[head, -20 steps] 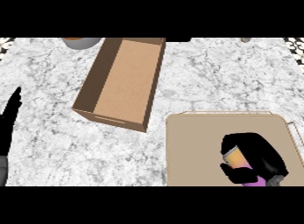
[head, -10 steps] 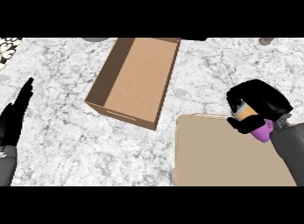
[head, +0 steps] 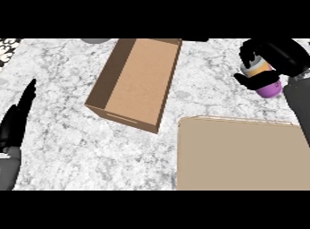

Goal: Pick the can from the tray and place it in the cardboard box

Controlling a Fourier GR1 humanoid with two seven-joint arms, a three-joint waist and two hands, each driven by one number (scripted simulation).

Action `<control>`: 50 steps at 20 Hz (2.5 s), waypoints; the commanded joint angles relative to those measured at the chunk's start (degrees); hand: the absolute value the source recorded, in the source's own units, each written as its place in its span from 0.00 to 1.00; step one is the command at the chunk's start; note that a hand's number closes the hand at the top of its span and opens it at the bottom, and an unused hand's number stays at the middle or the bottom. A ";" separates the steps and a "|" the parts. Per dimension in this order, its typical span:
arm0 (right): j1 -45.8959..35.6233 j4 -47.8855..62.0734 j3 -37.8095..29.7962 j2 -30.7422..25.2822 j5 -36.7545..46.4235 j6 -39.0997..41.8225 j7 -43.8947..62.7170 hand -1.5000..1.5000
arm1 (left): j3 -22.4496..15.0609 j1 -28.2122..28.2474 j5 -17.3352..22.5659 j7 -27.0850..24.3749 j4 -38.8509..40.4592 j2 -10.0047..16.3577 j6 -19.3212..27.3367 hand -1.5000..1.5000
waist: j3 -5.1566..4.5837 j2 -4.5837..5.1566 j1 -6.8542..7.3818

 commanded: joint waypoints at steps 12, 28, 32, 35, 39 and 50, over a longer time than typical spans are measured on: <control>-26.47 23.31 -5.05 14.03 -6.04 0.95 -9.30 1.00 | 3.26 -0.71 1.36 1.65 0.24 2.53 -1.99 0.50 | -0.17 -0.65 -1.76; -40.17 39.65 -7.68 27.05 -10.83 -3.64 6.33 1.00 | -0.25 0.88 -1.28 2.51 -4.06 -0.94 -1.20 0.50 | -0.22 -0.08 1.20; -41.70 42.84 -6.60 27.11 -11.75 -5.36 6.14 1.00 | -0.17 0.78 -1.75 0.23 -2.53 -0.88 -1.08 0.50 | -0.28 0.15 1.77; -42.39 45.09 -5.01 27.13 -10.72 -6.32 7.36 1.00 | 0.26 -0.82 -1.19 1.23 -1.63 -0.56 -1.88 0.50 | -0.30 0.38 1.78; -42.31 48.06 -4.95 27.15 -13.16 -8.89 12.39 1.00 | -1.13 -3.60 -2.16 1.02 -0.46 -1.27 -1.90 0.50 | -0.36 0.86 4.06; -40.70 49.26 -7.40 27.15 -18.11 -8.72 9.07 0.00 | -2.29 -4.56 -2.93 0.60 -0.42 -2.24 -1.81 0.50 | -0.30 1.34 6.00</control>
